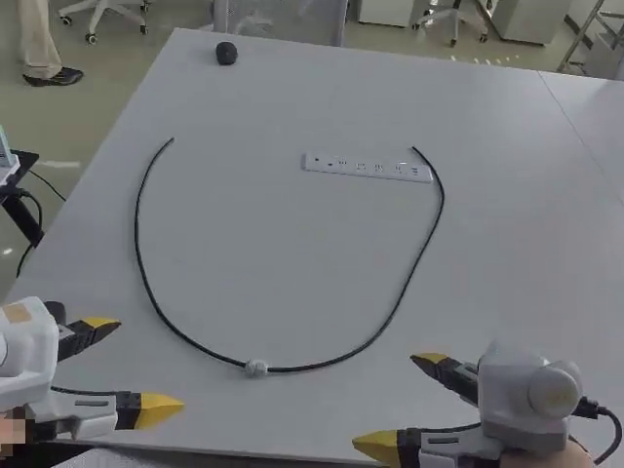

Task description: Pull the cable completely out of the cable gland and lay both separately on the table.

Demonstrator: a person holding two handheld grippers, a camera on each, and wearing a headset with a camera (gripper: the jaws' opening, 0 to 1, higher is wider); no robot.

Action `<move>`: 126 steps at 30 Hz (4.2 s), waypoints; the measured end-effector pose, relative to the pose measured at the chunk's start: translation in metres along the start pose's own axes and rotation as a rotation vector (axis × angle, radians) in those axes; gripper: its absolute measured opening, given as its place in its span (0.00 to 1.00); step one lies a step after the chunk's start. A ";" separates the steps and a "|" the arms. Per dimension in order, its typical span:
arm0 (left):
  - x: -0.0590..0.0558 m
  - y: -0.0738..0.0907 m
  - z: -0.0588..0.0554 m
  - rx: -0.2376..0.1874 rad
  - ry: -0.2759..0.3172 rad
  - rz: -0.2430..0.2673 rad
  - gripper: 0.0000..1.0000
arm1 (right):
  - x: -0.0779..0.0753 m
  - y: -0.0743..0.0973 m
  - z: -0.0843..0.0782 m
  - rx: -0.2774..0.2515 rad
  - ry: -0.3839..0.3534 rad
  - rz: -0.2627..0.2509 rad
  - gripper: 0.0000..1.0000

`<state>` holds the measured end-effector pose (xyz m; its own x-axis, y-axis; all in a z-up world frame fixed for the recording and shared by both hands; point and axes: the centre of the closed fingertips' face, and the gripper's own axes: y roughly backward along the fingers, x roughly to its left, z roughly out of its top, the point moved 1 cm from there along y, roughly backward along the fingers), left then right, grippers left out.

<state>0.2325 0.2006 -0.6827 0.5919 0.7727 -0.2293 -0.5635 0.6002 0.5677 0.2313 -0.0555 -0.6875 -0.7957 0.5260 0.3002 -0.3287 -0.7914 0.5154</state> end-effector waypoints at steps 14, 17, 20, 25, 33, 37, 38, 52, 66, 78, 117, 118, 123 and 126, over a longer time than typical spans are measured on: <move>-0.003 -0.004 0.006 -0.010 0.000 -0.005 0.95 | -0.002 0.005 -0.006 -0.002 -0.021 -0.016 0.99; -0.004 -0.005 0.008 -0.016 0.002 -0.004 0.95 | -0.002 0.006 -0.006 -0.001 -0.021 -0.017 0.98; -0.002 -0.005 0.010 -0.020 0.002 -0.006 0.95 | -0.002 0.005 -0.003 -0.007 -0.029 -0.017 0.98; 0.003 -0.002 0.015 -0.023 -0.014 0.016 0.89 | 0.001 -0.002 0.006 0.018 -0.031 -0.020 0.93; 0.001 -0.002 0.019 -0.039 -0.045 0.008 0.95 | 0.001 -0.017 0.024 0.023 0.007 -0.010 0.87; -0.001 -0.006 0.019 -0.037 -0.047 -0.020 0.94 | -0.004 -0.029 0.032 0.045 0.039 -0.010 0.83; -0.002 -0.007 0.018 -0.032 -0.051 -0.025 0.94 | -0.005 -0.032 0.034 0.049 0.042 -0.010 0.82; -0.007 -0.016 0.006 -0.010 -0.068 -0.075 0.94 | -0.016 -0.088 0.055 0.150 0.153 0.045 0.73; 0.001 -0.013 0.003 -0.009 -0.057 -0.068 0.93 | -0.014 -0.129 0.041 0.302 0.248 0.129 0.59; -0.004 -0.011 -0.011 0.019 -0.050 -0.092 0.91 | -0.003 -0.164 0.031 0.411 0.296 0.194 0.49; -0.007 -0.004 -0.025 0.046 -0.029 -0.127 0.85 | -0.001 -0.209 -0.026 0.625 0.397 0.246 0.17; -0.006 -0.004 -0.025 0.046 -0.030 -0.127 0.84 | -0.001 -0.210 -0.028 0.627 0.398 0.250 0.16; -0.007 -0.005 -0.024 0.047 -0.030 -0.129 0.84 | 0.001 -0.212 -0.029 0.634 0.431 0.259 0.10; -0.007 -0.006 -0.024 0.047 -0.028 -0.129 0.84 | 0.000 -0.212 -0.031 0.639 0.438 0.259 0.09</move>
<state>0.2181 0.1969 -0.7033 0.6744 0.6829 -0.2808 -0.4540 0.6834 0.5716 0.2854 0.1031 -0.8213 -0.9769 0.0761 0.1998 0.1414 -0.4711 0.8707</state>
